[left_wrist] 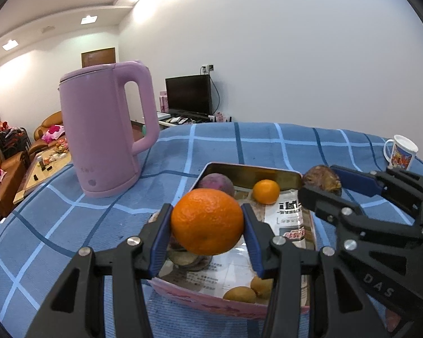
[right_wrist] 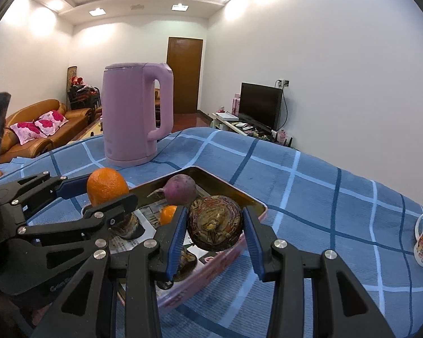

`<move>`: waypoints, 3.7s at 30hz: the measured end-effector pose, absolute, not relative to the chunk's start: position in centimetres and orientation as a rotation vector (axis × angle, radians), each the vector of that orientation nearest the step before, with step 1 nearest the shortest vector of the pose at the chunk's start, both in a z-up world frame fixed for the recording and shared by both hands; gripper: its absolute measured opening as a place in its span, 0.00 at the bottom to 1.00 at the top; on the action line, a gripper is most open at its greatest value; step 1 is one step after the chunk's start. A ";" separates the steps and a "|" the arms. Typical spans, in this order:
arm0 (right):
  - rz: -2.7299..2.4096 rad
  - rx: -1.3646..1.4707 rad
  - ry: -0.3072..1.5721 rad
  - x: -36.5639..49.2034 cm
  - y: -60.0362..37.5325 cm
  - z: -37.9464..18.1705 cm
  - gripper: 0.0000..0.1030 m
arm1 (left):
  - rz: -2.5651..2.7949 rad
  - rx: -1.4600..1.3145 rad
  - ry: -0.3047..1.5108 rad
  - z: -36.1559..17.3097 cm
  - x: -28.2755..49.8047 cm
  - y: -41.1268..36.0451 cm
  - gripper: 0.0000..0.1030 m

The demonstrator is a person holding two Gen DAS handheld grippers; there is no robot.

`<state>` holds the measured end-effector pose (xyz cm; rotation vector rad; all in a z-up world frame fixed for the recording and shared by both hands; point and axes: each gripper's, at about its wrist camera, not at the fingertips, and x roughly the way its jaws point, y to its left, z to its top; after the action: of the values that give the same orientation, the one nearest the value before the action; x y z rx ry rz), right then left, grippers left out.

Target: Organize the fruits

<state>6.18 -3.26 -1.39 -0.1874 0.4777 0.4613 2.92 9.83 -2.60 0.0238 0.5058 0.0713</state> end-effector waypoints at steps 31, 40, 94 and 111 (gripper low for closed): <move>0.496 -0.156 0.611 10.4 -1.5 -3.2 0.41 | 0.051 0.049 0.482 -3.0 2.7 10.0 0.55; 0.535 -0.120 0.660 11.1 -1.8 -3.8 0.41 | 0.050 0.046 0.495 -3.0 3.1 10.2 0.58; 0.349 -0.033 0.509 4.9 -9.0 0.6 0.78 | 0.074 0.013 0.386 0.1 -0.4 9.7 1.00; 0.335 -0.027 0.486 4.1 -9.9 0.6 0.78 | 0.063 0.035 0.391 0.6 -0.7 8.4 1.00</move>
<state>4.12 -9.88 0.62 -0.0275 0.4863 0.3354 -0.69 8.43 0.63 0.0352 0.3914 0.0631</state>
